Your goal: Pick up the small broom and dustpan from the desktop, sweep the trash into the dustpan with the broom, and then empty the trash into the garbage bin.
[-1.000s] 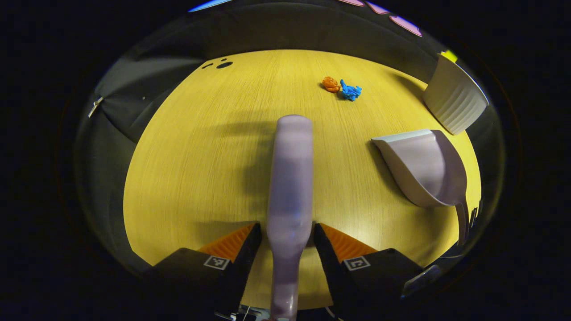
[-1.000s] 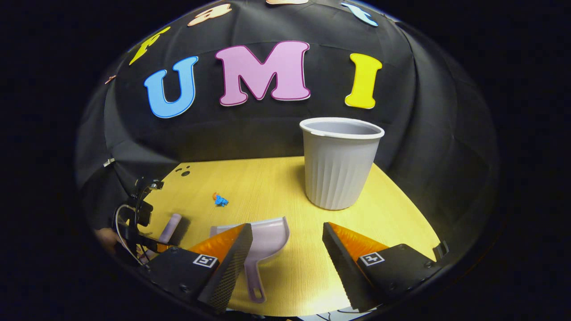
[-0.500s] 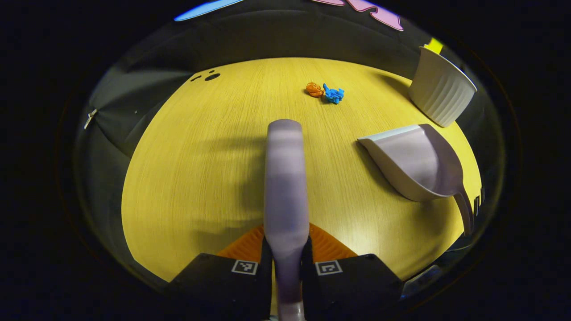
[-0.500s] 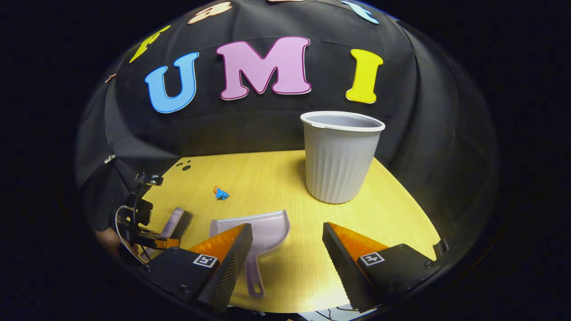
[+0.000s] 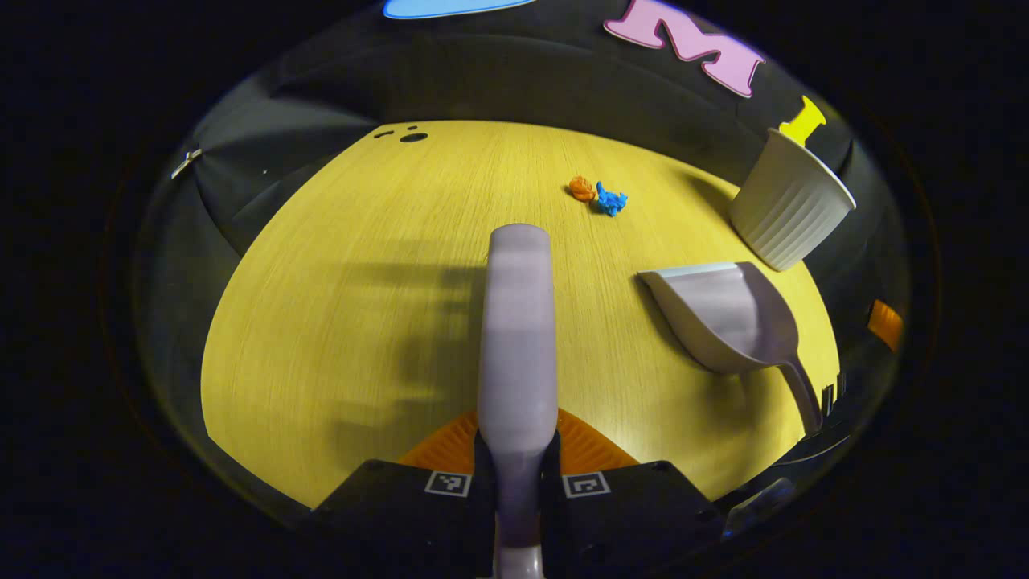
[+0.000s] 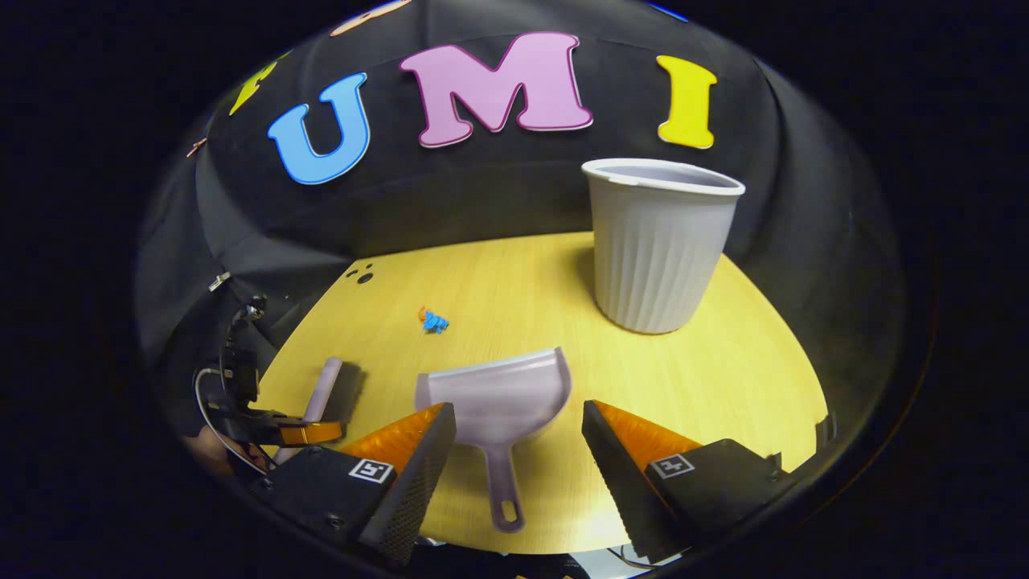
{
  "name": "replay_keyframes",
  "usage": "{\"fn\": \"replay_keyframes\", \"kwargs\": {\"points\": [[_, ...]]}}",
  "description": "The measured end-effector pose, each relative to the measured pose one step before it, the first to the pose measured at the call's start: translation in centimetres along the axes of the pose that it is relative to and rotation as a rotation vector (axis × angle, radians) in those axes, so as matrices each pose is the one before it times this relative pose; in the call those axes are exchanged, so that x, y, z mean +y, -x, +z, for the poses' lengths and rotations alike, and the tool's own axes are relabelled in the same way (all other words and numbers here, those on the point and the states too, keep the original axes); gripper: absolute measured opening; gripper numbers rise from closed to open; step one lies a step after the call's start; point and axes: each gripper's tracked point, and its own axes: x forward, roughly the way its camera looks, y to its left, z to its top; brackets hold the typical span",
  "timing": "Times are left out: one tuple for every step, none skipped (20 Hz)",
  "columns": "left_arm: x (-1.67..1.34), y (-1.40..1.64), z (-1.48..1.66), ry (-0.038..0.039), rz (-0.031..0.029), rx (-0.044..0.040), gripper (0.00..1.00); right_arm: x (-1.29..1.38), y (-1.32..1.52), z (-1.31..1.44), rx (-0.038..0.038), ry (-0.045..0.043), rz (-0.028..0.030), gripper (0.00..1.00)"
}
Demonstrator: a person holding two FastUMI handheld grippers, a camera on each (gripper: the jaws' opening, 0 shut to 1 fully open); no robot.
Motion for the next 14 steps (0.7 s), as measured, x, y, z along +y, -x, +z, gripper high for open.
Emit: {"fn": "replay_keyframes", "kwargs": {"points": [[0.074, 0.731, -0.011, 0.02028, -0.00869, -0.0146, 0.27, 0.049, -0.574, -0.76, 0.03206, 0.01704, 0.00148, 0.99], [0.185, 0.846, -0.102, 0.02269, 0.00236, -0.00622, 0.27, 0.085, -0.545, -0.801, 0.02928, 0.01651, 0.00012, 0.99], [0.466, 0.669, 0.038, 0.01537, 0.00749, -0.01293, 0.27, 0.216, -0.514, -0.979, 0.03472, 0.01396, 0.006, 0.99], [0.344, 0.647, 0.027, 0.00903, 0.00745, -0.01373, 0.25, 0.232, -0.571, -0.946, 0.03235, 0.00789, 0.00656, 0.99], [0.281, 0.722, -0.209, 0.00285, 0.00647, -0.0085, 0.29, -0.012, -0.669, -0.965, 0.03225, 0.00309, 0.00107, 0.99], [0.175, 0.574, -0.165, -0.00277, 0.00398, -0.00687, 0.27, -0.024, -0.782, -0.943, 0.03256, -0.00054, -0.00256, 0.99], [0.174, 0.61, -0.158, -0.00764, 0.0059, -0.00316, 0.27, -0.067, -0.853, -1.025, 0.03811, -0.00147, -0.00164, 0.99], [0.18, 0.512, -0.211, -0.00881, 0.00784, -0.00378, 0.27, -0.027, -0.86, -0.898, 0.03544, -0.00202, 0.00071, 0.99], [0.088, 0.375, -0.258, -0.00823, 0.00538, -0.00189, 0.27, 0.008, -0.822, -0.759, 0.03109, 0.00227, -0.00363, 0.99], [0.025, 0.177, -0.244, -0.00703, 0.00385, 0.00218, 0.27, -0.089, -0.743, -0.601, 0.02548, 0.00815, -0.00737, 0.99], [-0.047, 0.229, -0.401, -0.00673, 0.0064, 0.00199, 0.27, -0.103, -0.852, -0.337, 0.01794, 0.01155, -0.00755, 0.99], [0.061, 0.104, -0.265, -0.00385, 0.00684, 0.00557, 0.26, -0.048, -0.868, -0.28, 0.01668, 0.01525, -0.00939, 0.99], [0.067, 0.042, -0.387, 0.00176, 0.00472, 0.00875, 0.27, 0.047, -0.815, -0.263, 0.01903, 0.01302, -0.00526, 0.99], [0.0, 0.011, -0.217, 0.00658, 0.00344, 0.00895, 0.27, -0.02, -0.798, -0.247, 0.02108, 0.00886, -0.00841, 0.99]]}}
